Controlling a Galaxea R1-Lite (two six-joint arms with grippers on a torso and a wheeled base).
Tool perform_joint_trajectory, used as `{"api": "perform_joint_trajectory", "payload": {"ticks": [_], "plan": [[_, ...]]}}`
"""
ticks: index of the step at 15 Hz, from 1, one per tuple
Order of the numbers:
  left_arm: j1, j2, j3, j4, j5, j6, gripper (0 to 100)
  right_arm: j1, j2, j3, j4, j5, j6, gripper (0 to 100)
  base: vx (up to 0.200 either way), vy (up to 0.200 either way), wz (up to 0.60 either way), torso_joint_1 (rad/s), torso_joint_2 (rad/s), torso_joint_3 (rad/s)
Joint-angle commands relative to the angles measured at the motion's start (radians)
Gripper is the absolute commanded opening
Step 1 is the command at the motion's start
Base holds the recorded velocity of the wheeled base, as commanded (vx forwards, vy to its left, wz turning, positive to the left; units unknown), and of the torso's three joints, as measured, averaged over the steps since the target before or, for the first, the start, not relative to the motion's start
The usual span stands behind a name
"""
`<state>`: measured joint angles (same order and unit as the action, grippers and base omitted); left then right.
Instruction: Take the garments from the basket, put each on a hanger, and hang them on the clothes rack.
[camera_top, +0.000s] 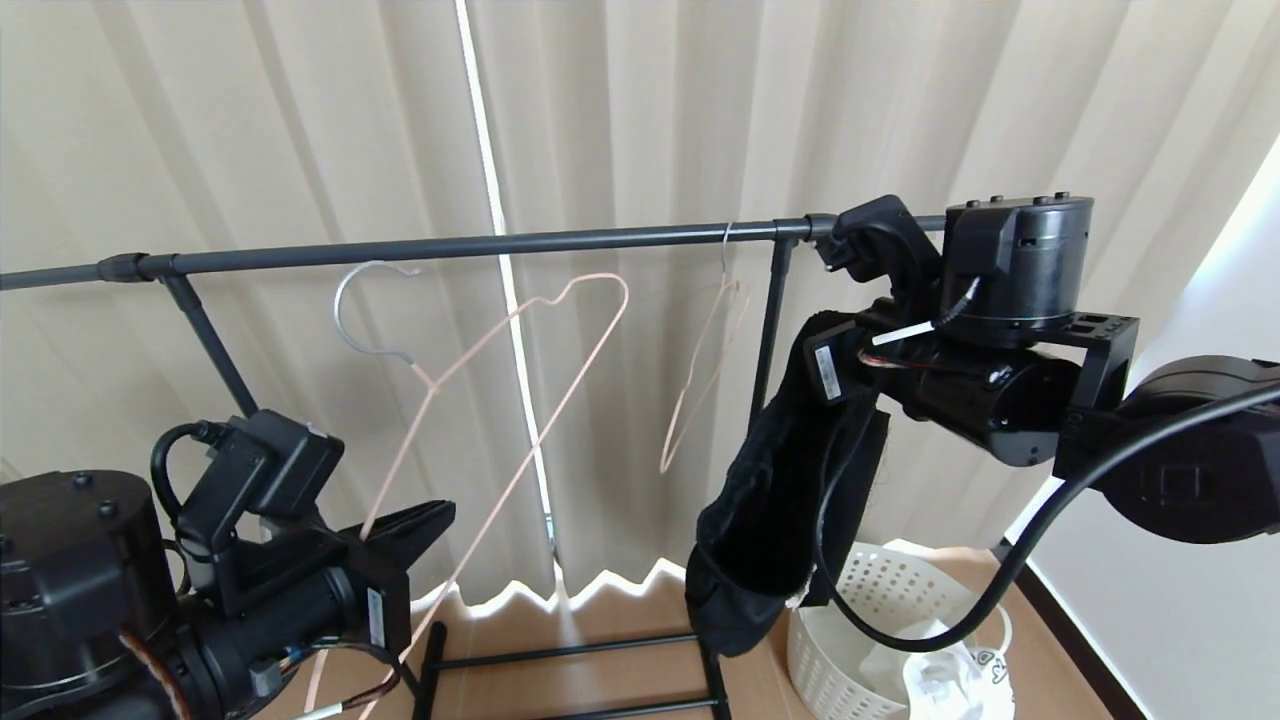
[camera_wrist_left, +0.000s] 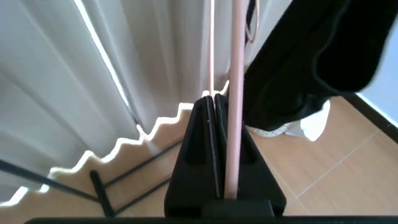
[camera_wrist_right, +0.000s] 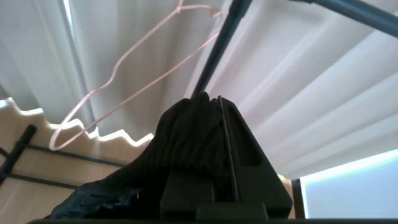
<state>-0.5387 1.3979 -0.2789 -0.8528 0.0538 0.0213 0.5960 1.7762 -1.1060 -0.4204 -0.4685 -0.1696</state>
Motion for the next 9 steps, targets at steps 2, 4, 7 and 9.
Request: {"api": "perform_joint_trajectory", "payload": {"ticks": [2, 4, 7, 9], "plan": [[-0.043, 0.006, 0.038, -0.017, -0.008, 0.037, 0, 0.001, 0.029, -0.011, -0.001, -0.013, -0.002, 0, 0.0, 0.0, 0.0, 0.0, 0.0, 0.0], [-0.089, 0.006, 0.078, -0.028, -0.008, 0.052, 0, 0.001, 0.026, -0.02, -0.001, -0.024, -0.002, 0, 0.0, 0.0, 0.0, 0.0, 0.0, 0.0], [-0.122, 0.029, 0.132, -0.098, -0.008, 0.101, 0, 0.004, 0.028, -0.026, -0.001, -0.042, -0.004, 0, 0.0, 0.0, 0.0, 0.0, 0.0, 0.0], [-0.148, 0.039, 0.161, -0.143, -0.008, 0.115, 0, 0.005, 0.026, -0.026, -0.001, -0.055, -0.008, 0, 0.0, 0.0, 0.0, 0.0, 0.0, 0.0]]}}
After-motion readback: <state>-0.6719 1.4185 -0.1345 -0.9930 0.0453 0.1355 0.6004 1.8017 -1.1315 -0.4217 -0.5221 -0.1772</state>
